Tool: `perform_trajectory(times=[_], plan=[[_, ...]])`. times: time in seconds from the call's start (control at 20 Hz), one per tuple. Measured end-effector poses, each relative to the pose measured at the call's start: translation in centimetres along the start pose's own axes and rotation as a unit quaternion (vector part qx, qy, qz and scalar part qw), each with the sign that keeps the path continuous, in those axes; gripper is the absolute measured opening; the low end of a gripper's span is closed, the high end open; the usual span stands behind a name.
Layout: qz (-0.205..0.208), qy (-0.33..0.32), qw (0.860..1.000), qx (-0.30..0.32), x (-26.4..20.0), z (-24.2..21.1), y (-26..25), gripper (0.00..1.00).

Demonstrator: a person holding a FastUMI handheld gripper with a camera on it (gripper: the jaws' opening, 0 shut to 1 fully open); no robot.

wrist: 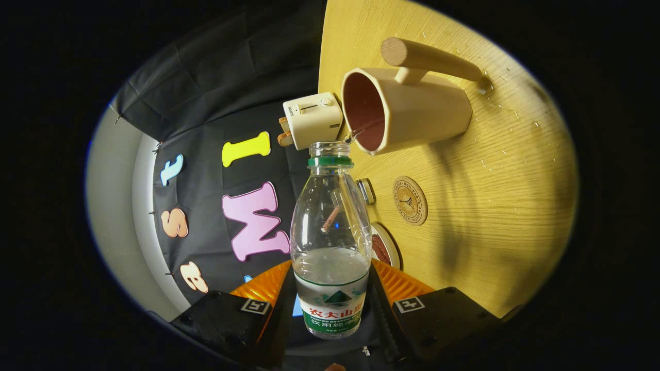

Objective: Take the bottle from table, then pour the juice into the cup, finally place the bottle on the coaster

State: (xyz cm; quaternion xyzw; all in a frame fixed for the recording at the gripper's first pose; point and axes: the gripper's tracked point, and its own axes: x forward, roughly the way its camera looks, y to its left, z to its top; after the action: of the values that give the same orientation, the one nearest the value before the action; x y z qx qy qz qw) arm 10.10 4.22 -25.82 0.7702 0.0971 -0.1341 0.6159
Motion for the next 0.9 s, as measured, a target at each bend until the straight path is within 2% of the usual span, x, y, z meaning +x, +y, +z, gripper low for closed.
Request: perform_trajectory(times=[0.9], plan=[[0.01,-0.019,0.998,0.055,-0.1,-0.6,1.3,0.72]])
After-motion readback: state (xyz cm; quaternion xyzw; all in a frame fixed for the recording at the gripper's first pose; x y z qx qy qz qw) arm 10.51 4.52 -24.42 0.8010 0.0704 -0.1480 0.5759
